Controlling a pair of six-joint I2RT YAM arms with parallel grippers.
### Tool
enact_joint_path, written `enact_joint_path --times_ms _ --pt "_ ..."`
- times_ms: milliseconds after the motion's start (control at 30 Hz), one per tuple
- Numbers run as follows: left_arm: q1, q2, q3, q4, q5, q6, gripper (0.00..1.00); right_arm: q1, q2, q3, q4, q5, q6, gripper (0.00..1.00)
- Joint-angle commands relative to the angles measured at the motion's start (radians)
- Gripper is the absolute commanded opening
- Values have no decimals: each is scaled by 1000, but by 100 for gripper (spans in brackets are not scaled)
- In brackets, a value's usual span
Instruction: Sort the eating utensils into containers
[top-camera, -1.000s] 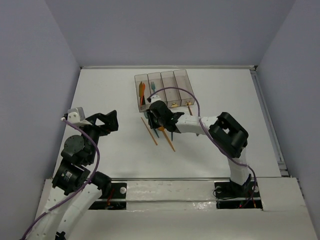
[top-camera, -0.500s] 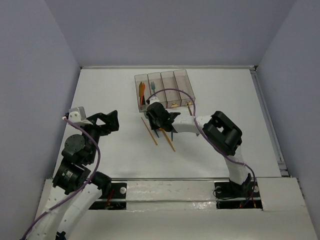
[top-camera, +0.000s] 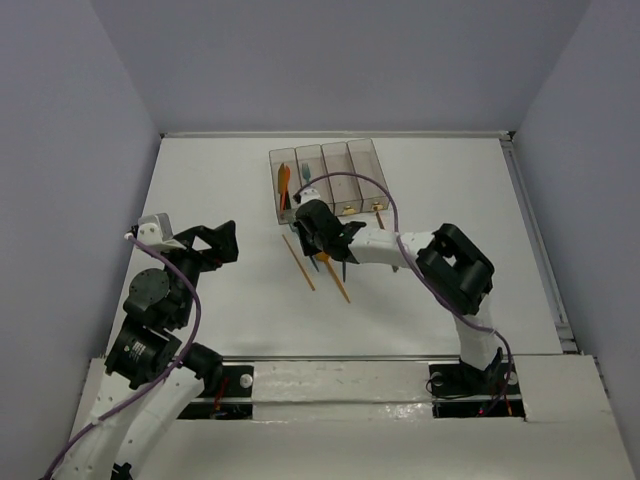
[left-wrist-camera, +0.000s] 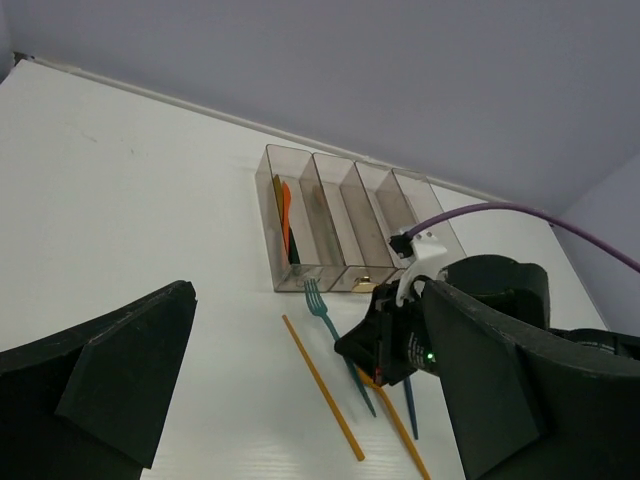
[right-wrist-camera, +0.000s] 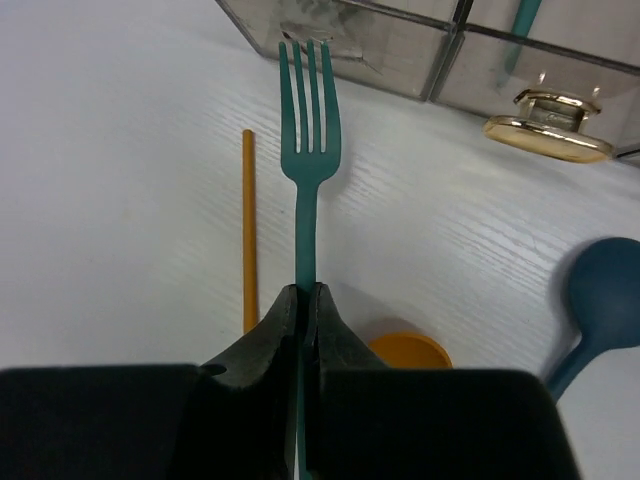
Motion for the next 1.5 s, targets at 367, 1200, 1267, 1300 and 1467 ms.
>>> enact_joint_path --times_ms 367,1200,1267,1300,1467 --pt "6 -14 19 58 11 14 99 -174 -45 267 83 -76 -45 0" --pt "6 -18 19 58 13 14 99 -247 118 484 8 -35 -36 50" --pt "6 -17 19 59 14 15 99 -247 88 463 13 -44 -38 50" --pt "6 -17 19 58 14 15 99 -247 51 432 13 -47 -38 49" --pt "6 -23 17 58 13 15 99 -247 -153 130 111 -99 13 41"
